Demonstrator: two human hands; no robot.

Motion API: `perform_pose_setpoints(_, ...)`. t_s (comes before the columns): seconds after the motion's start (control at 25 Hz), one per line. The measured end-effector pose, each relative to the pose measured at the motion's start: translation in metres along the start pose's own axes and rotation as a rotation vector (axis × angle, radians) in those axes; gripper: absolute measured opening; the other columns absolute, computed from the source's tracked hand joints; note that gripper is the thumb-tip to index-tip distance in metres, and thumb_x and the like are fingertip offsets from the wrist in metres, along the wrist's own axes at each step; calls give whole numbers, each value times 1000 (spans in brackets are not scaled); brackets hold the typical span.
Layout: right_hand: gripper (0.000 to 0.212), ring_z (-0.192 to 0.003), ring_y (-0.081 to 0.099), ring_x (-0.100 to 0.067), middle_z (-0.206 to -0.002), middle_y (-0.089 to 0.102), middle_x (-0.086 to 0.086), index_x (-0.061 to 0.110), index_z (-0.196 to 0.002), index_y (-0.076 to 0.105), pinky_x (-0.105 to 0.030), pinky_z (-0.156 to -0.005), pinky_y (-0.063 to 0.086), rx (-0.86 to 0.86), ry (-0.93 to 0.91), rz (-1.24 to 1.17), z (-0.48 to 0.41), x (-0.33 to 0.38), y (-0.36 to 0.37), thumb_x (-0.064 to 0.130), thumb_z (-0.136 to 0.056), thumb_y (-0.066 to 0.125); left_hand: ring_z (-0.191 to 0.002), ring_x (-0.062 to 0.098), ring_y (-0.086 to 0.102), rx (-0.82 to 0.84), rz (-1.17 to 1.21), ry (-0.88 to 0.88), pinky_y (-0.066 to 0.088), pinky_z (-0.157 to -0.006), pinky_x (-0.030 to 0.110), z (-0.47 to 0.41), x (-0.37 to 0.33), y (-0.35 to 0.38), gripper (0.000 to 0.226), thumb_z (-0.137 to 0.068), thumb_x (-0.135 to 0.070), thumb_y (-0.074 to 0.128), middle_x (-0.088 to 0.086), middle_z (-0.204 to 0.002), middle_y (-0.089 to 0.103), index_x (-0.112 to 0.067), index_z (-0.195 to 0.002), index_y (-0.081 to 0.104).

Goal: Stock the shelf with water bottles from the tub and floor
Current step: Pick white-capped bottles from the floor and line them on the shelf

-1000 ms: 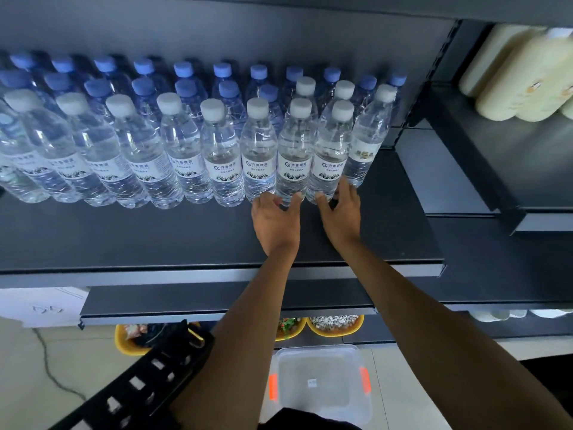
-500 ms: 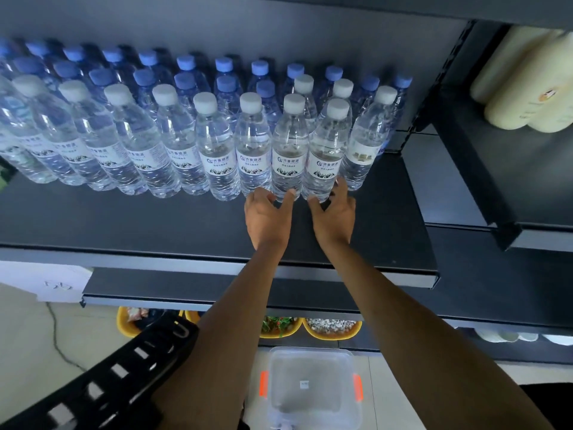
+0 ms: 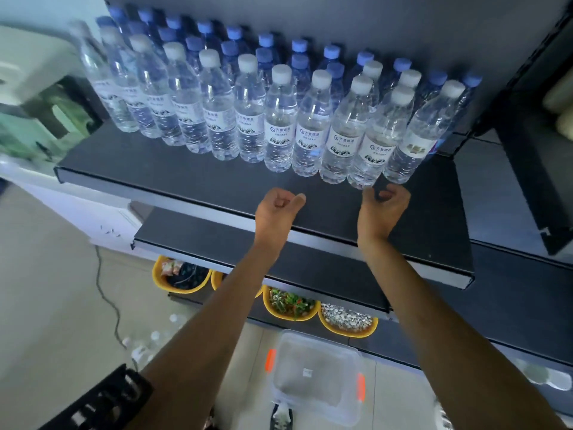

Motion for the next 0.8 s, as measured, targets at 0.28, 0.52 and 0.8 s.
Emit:
perform_pose_setpoints(0.28,33,-97,58,-20,-116,57,-2,17,-121,55,-29,-81,54,491,-163,6,193,-18,45,14,-90,65,-74,5,61,-268,64,-56,52,-73,30,59,72,-144,17,-88,-38,76,-10,-79,66,-24,-87,65)
perform_pose_setpoints(0.52,37,-101,57,-25,-116,54,0,15,-121,56,-45,-82,54,910,-219,266,341,-129,119,16,-85,64,-74,2,59,-642,51,-207,47,-71,19,108,225,-291,35,-75,-52,73,-8,-84,65,-21,-88,63)
perform_pose_setpoints(0.8,39,-101,54,-32,-112,51,-6,3,-120,55,-54,-88,50,1217,-243,608,454,-341,184,12,-83,64,-90,19,63,-705,-150,-389,54,-79,31,122,464,-381,50,-77,-58,75,5,-103,65,-18,-100,58)
Point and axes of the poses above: each hand's wrist, its own z-axis away from the middle knuckle, its own y-axis out of the palm, x = y × z, the point moved 5 cm from there along -z, towards the middle knuckle
